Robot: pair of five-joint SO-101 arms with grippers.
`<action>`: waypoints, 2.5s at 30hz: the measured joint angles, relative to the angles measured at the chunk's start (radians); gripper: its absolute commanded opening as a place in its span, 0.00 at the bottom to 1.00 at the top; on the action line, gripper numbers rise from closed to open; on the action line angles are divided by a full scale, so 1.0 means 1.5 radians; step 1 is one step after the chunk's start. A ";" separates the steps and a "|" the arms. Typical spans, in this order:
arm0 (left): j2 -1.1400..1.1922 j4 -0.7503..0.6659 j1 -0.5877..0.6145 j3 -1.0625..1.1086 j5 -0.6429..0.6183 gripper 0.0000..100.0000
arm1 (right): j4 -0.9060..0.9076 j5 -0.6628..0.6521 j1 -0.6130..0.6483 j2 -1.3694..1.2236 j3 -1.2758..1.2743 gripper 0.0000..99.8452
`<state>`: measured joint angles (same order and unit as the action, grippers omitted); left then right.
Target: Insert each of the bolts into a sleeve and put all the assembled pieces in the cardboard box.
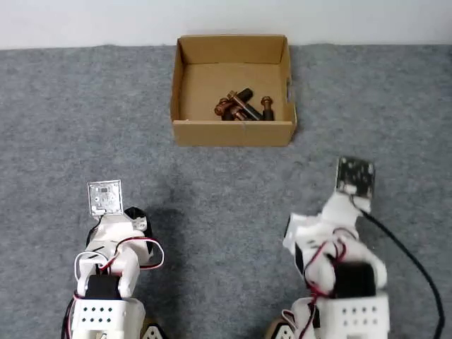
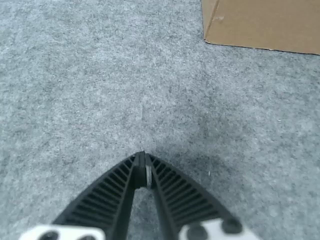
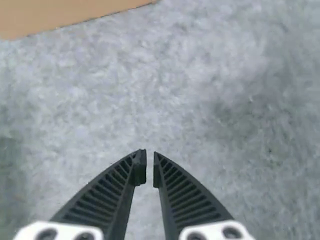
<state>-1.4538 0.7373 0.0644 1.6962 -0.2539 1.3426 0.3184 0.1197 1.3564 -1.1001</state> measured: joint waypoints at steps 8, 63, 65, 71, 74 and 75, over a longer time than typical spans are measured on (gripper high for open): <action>0.000 0.000 0.000 0.000 0.000 0.01 | -0.030 -0.165 -0.028 0.274 -0.162 0.01; 0.000 0.000 0.000 0.000 0.000 0.01 | -0.026 -0.233 -0.179 0.301 -0.375 0.01; 0.000 0.000 0.000 0.000 0.000 0.01 | -0.026 -0.233 -0.179 0.301 -0.375 0.01; 0.000 0.000 0.000 0.000 -0.002 0.01 | -0.026 -0.233 -0.179 0.301 -0.375 0.01; 0.000 0.000 0.000 0.000 -0.002 0.01 | -0.026 -0.233 -0.179 0.301 -0.375 0.01; 0.000 0.000 0.000 0.000 -0.003 0.01 | -0.026 -0.233 -0.179 0.301 -0.375 0.01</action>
<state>-1.4538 0.7373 0.0644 1.6962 -0.2585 1.3042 -0.0315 -0.1488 1.8075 -1.6632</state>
